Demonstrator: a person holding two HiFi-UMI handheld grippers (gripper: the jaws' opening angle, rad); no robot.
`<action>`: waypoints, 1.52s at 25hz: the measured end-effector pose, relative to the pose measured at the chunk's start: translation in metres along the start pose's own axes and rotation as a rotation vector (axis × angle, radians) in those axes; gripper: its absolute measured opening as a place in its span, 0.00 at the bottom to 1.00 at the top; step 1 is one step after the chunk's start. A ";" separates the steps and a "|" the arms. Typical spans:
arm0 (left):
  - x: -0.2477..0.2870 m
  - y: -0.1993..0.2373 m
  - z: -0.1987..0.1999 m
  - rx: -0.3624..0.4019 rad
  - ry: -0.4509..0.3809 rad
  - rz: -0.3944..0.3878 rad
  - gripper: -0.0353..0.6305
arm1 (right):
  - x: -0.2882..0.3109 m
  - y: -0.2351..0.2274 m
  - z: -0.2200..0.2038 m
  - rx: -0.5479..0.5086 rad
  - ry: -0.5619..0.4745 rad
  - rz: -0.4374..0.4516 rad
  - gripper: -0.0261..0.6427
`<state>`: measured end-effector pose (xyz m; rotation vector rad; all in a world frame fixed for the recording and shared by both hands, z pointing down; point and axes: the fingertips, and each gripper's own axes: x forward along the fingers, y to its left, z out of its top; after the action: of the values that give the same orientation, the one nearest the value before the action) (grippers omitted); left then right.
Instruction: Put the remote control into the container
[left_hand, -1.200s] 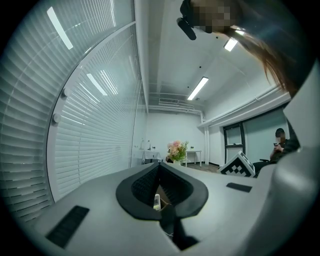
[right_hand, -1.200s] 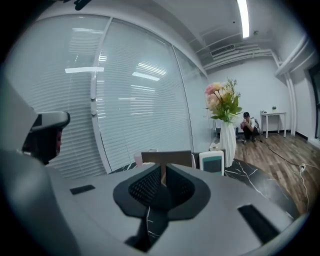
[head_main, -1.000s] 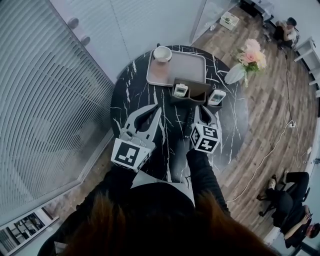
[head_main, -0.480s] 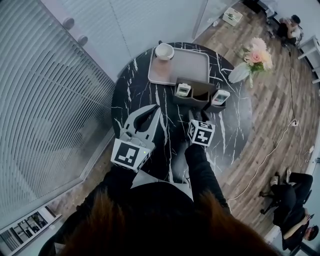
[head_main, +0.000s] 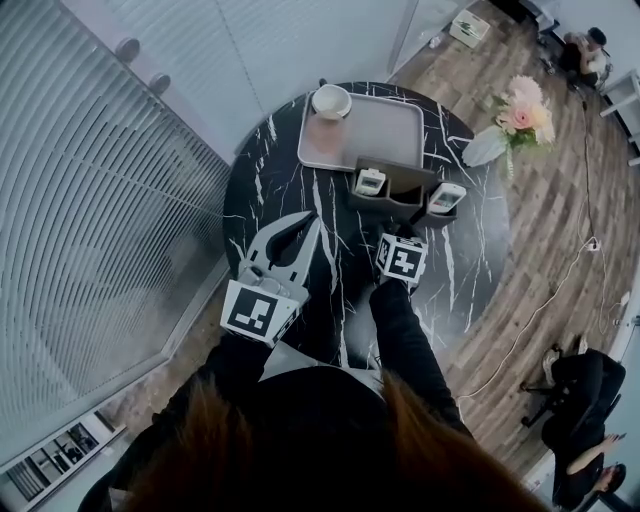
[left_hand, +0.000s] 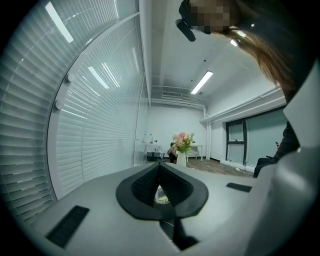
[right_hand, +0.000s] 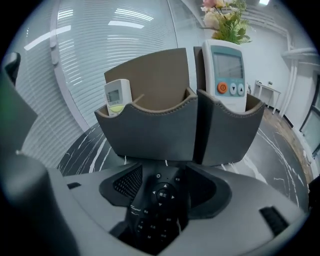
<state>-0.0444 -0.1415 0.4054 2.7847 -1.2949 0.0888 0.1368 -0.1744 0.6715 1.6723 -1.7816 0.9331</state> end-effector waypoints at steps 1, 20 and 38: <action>0.000 0.001 -0.001 -0.001 0.002 0.001 0.05 | 0.002 0.001 -0.001 0.000 0.006 0.004 0.42; 0.011 -0.001 -0.004 -0.011 0.010 -0.014 0.05 | 0.004 0.020 -0.008 -0.257 0.034 0.111 0.36; 0.012 -0.011 0.006 -0.029 -0.038 -0.024 0.05 | -0.125 0.021 0.078 -0.019 -0.491 0.285 0.35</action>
<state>-0.0282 -0.1443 0.4003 2.7902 -1.2595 0.0158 0.1354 -0.1557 0.5236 1.7718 -2.3920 0.6453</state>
